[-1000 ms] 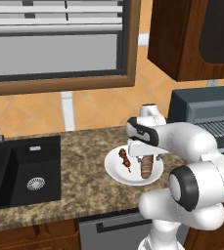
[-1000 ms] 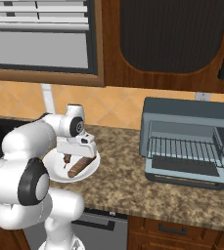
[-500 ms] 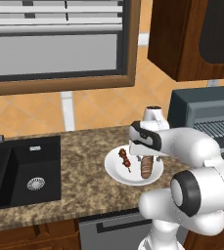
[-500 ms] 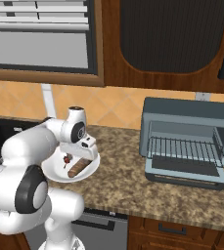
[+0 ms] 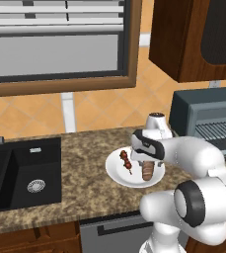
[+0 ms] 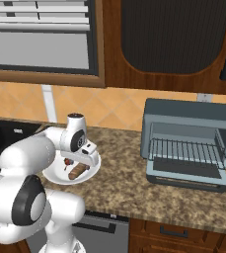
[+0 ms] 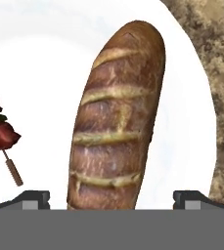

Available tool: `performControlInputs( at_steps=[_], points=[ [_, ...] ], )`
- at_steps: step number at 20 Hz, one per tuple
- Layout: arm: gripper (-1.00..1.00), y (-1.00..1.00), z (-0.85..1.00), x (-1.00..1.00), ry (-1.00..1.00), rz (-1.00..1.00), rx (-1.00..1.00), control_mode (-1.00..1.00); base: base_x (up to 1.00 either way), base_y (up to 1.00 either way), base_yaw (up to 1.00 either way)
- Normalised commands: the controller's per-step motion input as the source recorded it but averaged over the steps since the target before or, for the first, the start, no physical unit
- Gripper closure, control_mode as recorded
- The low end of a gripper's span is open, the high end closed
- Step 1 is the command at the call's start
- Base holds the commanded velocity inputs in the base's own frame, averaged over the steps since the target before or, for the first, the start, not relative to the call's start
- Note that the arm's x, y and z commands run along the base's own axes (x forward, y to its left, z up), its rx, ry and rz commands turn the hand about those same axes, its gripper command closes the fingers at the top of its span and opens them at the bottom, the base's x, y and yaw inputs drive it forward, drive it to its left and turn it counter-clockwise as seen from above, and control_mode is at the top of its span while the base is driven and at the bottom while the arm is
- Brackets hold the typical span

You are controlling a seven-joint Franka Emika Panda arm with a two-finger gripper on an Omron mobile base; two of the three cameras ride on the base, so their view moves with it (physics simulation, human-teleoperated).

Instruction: Pick up the kebab skewer and baguette bread, and place them inside the toaster oven. Close the toaster oven door and start by setting the timer.

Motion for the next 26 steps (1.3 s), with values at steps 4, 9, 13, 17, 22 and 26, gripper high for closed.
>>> performControlInputs(
  at_steps=[4, 9, 13, 17, 22, 26],
  points=[
    [-1.0, 0.0, -0.04, 0.12, -0.01, 0.0, 0.0, -1.0, 0.0, 0.0, 0.0],
    [-1.0, 0.0, -0.09, 0.03, -0.01, 0.0, 0.0, -1.0, 0.0, 0.0, 0.0],
    [-1.0, 0.0, -0.12, 0.0, 0.0, 0.0, 0.0, -1.0, 0.0, 0.0, 0.0],
    [-1.0, 0.0, -0.09, 0.0, 0.0, 0.0, 0.0, -1.0, 0.0, 0.0, 0.0],
    [-1.0, 0.0, -0.12, 0.0, 0.0, 0.0, 0.0, -1.0, 0.0, 0.0, 0.0],
    [1.0, 0.0, -0.02, 0.0, 0.0, 0.0, 0.0, -1.0, 0.0, 0.0, 0.0]
  ],
)
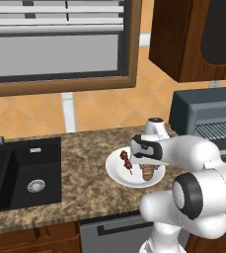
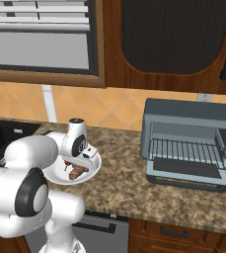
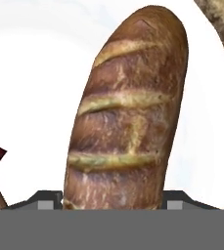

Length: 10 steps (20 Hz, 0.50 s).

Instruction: Pick up the kebab skewer and baguette bread, and place them inside the toaster oven. Close the toaster oven door and start by setting the timer.

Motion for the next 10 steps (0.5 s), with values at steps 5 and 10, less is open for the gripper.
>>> performControlInputs(
  at_steps=[5, 10],
  points=[
    [1.0, 0.0, 0.0, 0.0, 0.0, 0.0, 0.0, -1.0, 0.0, 0.0, 0.0],
    [1.0, -0.04, 0.28, -0.09, 0.0, 0.0, 0.01, -1.0, 0.0, 0.0, 0.0]
  ],
)
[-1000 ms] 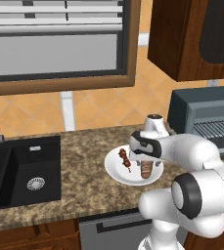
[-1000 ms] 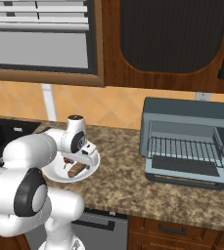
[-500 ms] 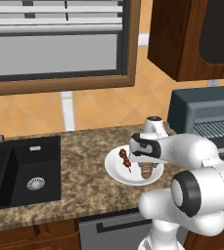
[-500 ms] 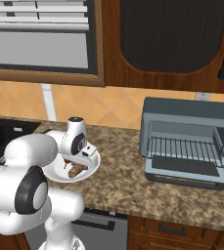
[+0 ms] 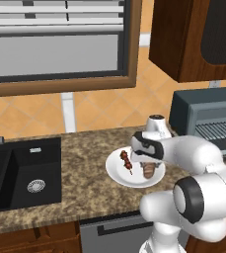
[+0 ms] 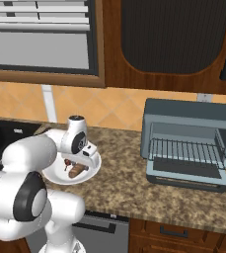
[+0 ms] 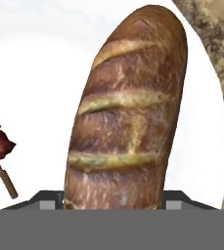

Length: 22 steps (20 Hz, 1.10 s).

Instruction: Pick up the kebab skewer and baguette bread, and place them inside the toaster oven. Close the toaster oven door and start by setting the timer.

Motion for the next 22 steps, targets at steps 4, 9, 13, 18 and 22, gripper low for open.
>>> performControlInputs(
  at_steps=[4, 9, 13, 18, 22],
  points=[
    [1.0, -0.12, 0.6, -0.26, -0.02, 0.0, 0.02, -1.0, 0.0, 0.0, 0.0],
    [1.0, -0.35, 0.58, -0.46, -0.02, -0.03, 0.01, -1.0, 0.0, 0.0, 0.0],
    [1.0, -0.47, 0.61, -0.54, -0.01, -0.11, 0.02, -1.0, 0.0, 0.0, 0.0],
    [1.0, -0.48, 0.51, -0.37, 0.0, -0.16, 0.03, -1.0, 0.0, 0.0, 0.0],
    [1.0, -0.5, 0.46, -0.24, 0.0, -0.22, 0.04, -1.0, 0.0, 0.0, 0.0]
  ],
)
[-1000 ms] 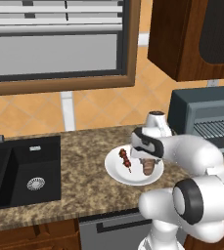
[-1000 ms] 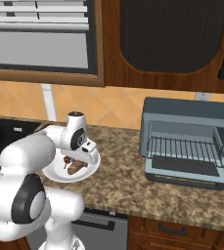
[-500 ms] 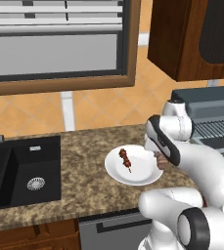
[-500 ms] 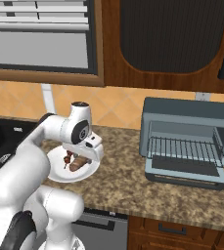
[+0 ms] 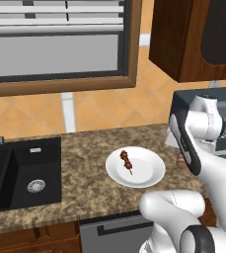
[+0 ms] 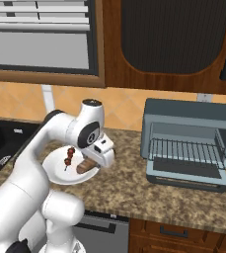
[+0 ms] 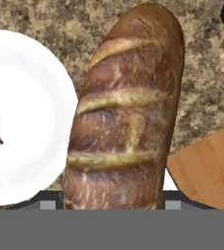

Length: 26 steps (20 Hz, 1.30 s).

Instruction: Pick up the kebab skewer and baguette bread, and place them inside the toaster oven. Close the toaster oven door and start by setting the timer.

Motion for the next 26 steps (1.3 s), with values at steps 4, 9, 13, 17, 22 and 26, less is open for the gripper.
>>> performControlInputs(
  at_steps=[4, 9, 13, 17, 22, 26],
  points=[
    [1.0, -0.59, 0.47, -0.18, 0.0, -0.24, 0.07, -1.0, 0.0, 0.0, 0.0],
    [1.0, -0.55, 0.35, -0.17, 0.0, -0.27, 0.08, -1.0, 0.0, 0.0, 0.0],
    [1.0, -0.41, 0.2, -0.06, -0.02, -0.29, 0.09, -1.0, 0.0, 0.0, 0.0],
    [1.0, -0.37, 0.23, 0.0, -0.08, -0.29, 0.11, -1.0, 0.0, 0.0, 0.0],
    [1.0, -0.34, 0.21, 0.0, -0.11, -0.28, 0.11, -1.0, 0.0, 0.0, 0.0],
    [1.0, -0.42, 0.04, 0.01, -0.1, -0.23, 0.08, -1.0, 0.0, 0.0, 0.0]
  ],
)
